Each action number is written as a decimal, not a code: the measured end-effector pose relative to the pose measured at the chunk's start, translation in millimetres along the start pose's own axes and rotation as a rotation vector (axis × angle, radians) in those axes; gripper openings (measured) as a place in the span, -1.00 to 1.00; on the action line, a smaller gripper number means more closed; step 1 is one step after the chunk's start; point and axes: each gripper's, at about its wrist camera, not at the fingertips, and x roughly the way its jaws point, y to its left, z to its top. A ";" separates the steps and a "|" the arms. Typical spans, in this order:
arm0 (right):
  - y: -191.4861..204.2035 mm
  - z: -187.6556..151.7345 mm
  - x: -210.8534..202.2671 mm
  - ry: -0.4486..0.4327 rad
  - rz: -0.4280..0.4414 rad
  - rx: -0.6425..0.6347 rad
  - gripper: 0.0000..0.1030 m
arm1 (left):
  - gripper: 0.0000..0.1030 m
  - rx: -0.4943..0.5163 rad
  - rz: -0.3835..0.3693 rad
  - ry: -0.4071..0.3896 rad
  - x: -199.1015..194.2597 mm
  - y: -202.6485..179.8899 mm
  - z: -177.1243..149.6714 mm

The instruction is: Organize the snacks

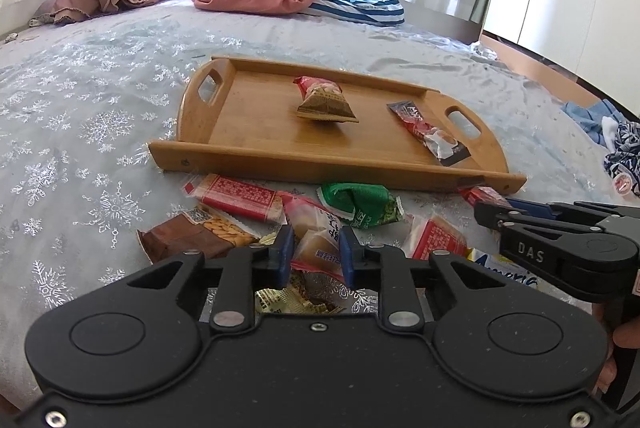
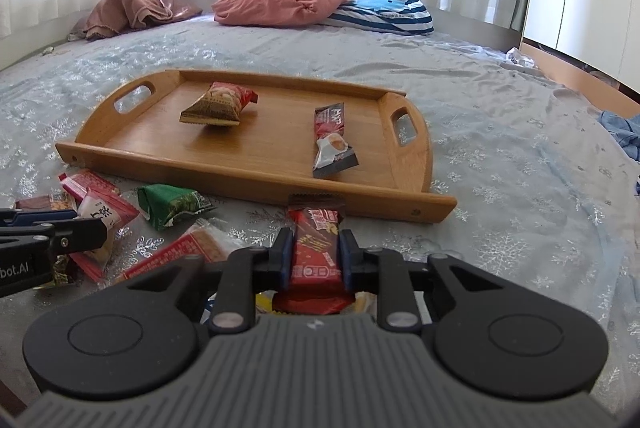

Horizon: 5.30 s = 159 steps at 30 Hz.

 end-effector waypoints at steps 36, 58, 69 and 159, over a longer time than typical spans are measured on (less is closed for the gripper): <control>-55.6 61.9 39.2 -0.066 -0.034 0.113 -0.45 | -0.58 -0.152 -0.012 -0.067 41.8 45.6 96.8; -42.1 68.6 100.2 -0.001 -0.049 -0.004 -0.44 | -0.58 -0.150 0.023 0.009 109.3 47.7 99.6; -42.4 66.2 109.8 0.021 -0.028 0.010 -0.44 | -0.58 -0.147 0.024 0.039 126.5 42.3 103.2; -34.3 10.4 -15.5 -0.112 0.090 0.065 0.54 | 0.78 0.118 -0.063 -0.078 -15.1 -12.7 59.2</control>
